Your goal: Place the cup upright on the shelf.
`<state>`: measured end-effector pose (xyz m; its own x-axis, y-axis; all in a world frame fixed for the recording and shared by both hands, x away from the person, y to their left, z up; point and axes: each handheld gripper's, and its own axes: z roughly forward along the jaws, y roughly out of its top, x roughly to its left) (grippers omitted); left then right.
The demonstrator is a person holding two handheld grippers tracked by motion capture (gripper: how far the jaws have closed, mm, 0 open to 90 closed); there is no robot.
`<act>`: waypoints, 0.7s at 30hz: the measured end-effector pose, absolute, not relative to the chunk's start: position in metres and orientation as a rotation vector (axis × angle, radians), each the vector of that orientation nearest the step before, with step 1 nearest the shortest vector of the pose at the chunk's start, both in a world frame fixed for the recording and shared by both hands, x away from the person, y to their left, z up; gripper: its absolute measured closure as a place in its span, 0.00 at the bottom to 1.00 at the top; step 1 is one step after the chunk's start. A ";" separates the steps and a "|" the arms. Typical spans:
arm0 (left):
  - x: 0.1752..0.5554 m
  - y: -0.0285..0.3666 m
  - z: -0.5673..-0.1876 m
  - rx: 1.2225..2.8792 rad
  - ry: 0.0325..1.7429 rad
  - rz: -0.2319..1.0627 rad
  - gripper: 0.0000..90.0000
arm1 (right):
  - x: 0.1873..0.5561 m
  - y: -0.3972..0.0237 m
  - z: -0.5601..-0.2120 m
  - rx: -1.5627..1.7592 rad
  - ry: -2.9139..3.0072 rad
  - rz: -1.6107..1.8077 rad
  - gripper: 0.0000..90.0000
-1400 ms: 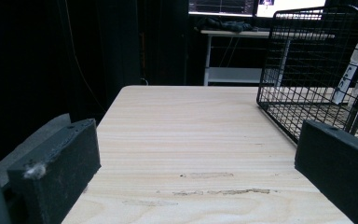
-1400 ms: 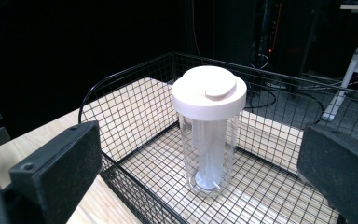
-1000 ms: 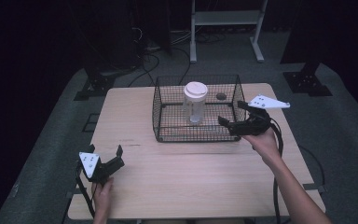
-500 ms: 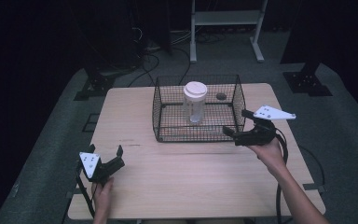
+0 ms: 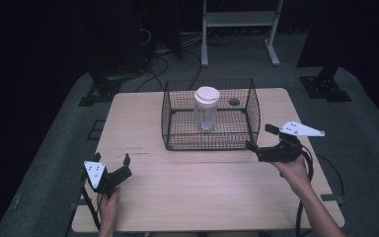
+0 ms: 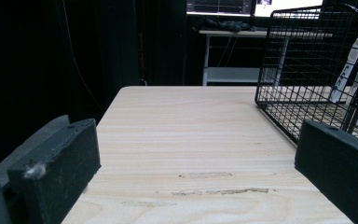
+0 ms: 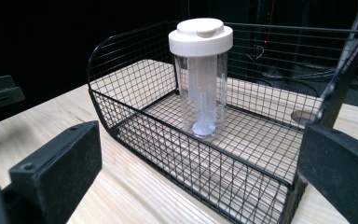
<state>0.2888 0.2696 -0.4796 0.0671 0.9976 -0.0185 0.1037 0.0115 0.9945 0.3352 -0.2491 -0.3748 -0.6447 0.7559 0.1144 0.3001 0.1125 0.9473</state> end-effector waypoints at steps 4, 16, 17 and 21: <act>0.289 0.270 -0.480 1.300 1.249 1.094 0.00 | 0.331 -0.255 -0.381 1.038 2.000 1.532 0.00; 0.289 0.269 -0.480 1.307 1.244 1.098 0.00 | 0.322 -0.268 -0.401 1.088 2.006 1.525 0.00; 0.289 0.269 -0.480 1.307 1.244 1.098 0.00 | 0.321 -0.269 -0.402 1.094 2.006 1.529 0.00; 0.289 0.269 -0.480 1.307 1.244 1.099 0.00 | 0.317 -0.272 -0.405 1.101 1.999 1.540 0.00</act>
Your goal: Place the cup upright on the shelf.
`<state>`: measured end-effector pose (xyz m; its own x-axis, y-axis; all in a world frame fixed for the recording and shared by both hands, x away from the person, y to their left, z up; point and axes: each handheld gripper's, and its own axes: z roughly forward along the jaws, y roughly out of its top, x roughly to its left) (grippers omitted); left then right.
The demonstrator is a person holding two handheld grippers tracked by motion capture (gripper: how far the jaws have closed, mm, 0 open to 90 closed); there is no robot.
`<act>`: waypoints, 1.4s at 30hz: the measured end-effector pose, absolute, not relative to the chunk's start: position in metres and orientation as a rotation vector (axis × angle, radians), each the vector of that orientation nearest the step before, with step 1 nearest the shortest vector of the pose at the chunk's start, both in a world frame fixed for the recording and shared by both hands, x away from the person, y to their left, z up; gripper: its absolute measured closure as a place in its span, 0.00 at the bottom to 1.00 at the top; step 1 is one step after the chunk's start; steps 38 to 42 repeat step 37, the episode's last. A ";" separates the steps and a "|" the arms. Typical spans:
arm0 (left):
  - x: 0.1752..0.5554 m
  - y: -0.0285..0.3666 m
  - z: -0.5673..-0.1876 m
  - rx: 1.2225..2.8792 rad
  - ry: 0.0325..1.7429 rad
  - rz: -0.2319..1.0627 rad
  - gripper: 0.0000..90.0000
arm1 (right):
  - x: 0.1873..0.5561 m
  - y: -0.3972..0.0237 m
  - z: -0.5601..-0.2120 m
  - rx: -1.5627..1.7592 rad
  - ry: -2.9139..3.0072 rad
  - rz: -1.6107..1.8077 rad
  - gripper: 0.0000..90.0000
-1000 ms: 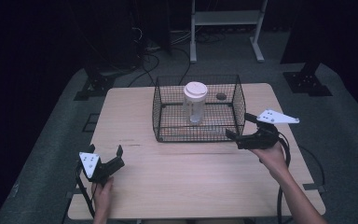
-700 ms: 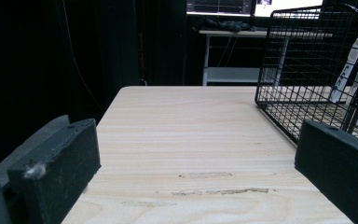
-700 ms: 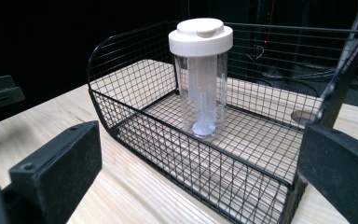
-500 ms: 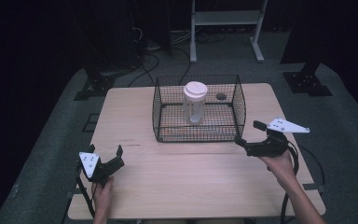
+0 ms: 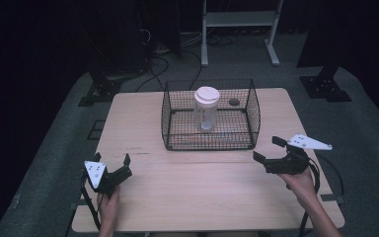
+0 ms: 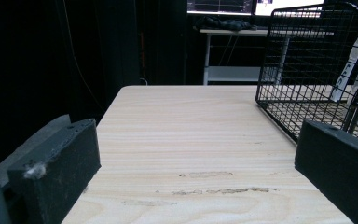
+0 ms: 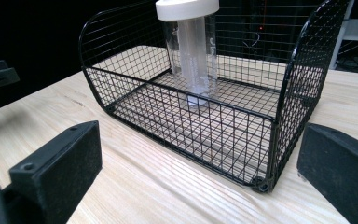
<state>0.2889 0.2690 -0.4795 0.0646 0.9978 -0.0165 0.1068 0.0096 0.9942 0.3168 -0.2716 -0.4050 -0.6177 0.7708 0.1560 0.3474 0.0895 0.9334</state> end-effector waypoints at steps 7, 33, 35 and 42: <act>0.289 0.269 -0.480 1.308 1.243 1.099 0.00 | 0.310 -0.276 -0.408 1.102 1.995 1.529 0.00; 0.289 0.269 -0.480 1.309 1.244 1.102 0.00 | 0.287 -0.300 -0.436 1.183 1.945 1.492 0.00; 0.289 0.269 -0.480 1.309 1.245 1.101 0.00 | 0.285 -0.300 -0.440 1.191 1.948 1.491 0.00; 0.289 0.269 -0.479 1.306 1.248 1.100 0.00 | 0.281 -0.299 -0.443 1.182 1.950 1.479 0.00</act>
